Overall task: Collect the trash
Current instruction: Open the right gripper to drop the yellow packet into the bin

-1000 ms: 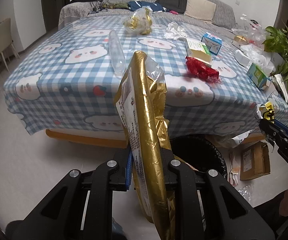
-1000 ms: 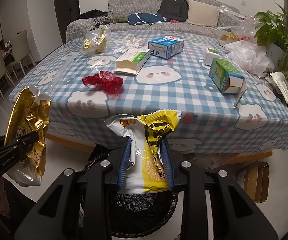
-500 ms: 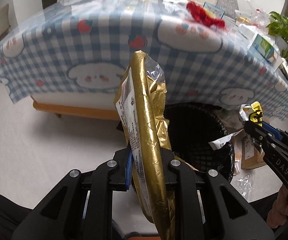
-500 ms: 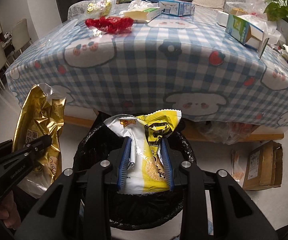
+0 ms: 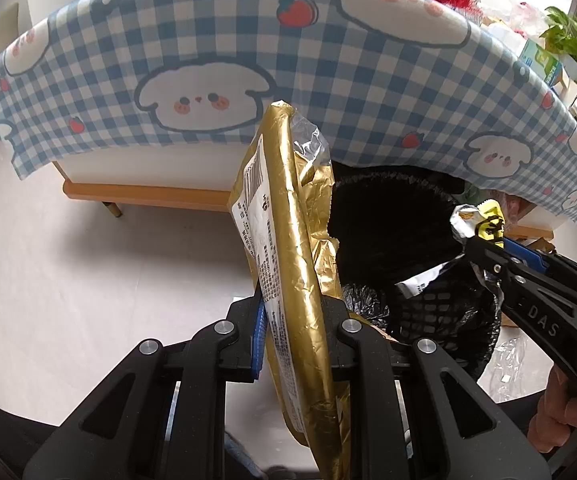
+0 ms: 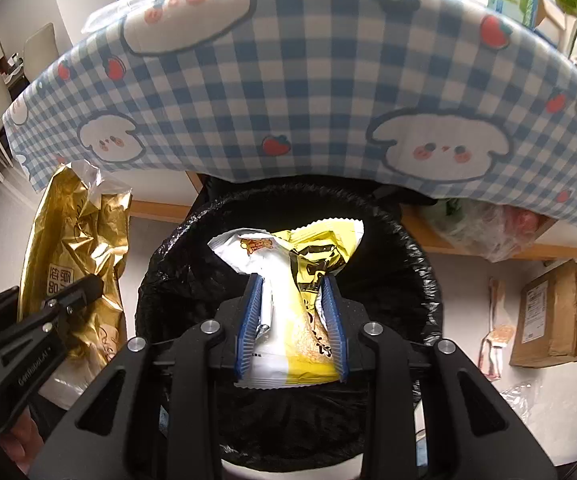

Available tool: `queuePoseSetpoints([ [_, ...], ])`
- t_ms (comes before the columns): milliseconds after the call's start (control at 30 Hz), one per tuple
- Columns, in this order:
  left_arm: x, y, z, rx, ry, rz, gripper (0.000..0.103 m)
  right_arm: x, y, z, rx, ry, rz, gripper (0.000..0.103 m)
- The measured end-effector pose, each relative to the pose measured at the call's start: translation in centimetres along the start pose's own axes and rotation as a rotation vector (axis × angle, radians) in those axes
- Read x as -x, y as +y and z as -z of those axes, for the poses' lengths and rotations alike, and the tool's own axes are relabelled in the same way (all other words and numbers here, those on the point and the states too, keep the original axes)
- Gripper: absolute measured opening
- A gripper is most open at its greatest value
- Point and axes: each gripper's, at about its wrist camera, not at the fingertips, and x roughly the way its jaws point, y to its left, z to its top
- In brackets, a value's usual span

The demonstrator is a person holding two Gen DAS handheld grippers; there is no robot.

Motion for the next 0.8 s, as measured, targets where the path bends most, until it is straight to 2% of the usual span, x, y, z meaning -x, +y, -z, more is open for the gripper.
queuePoseSetpoints([
  [233,-1.4,-0.4,0.1,-0.018,0.016,-0.020,0.017,-1.9,0.7,-0.1,0.017,0.032,0.012,0.030],
  [533,-1.9,-1.6,-0.3,-0.042,0.025,-0.015,0.017,-1.4,-0.5,-0.9,0.007,0.020,0.018,0.063],
  [600,-2.0,-2.0,-0.5,-0.050,0.023,-0.009,0.017,-1.1,-1.2,-1.1,-0.005,0.013,0.017,0.075],
  [700,-2.3,-2.6,-0.6,-0.059,0.033,-0.006,0.017,-0.4,-2.5,-1.2,-0.020,-0.004,0.033,0.087],
  [800,-2.4,-3.3,-0.9,-0.072,0.033,0.004,0.017,0.0,-4.1,-1.3,-0.037,-0.013,0.058,0.093],
])
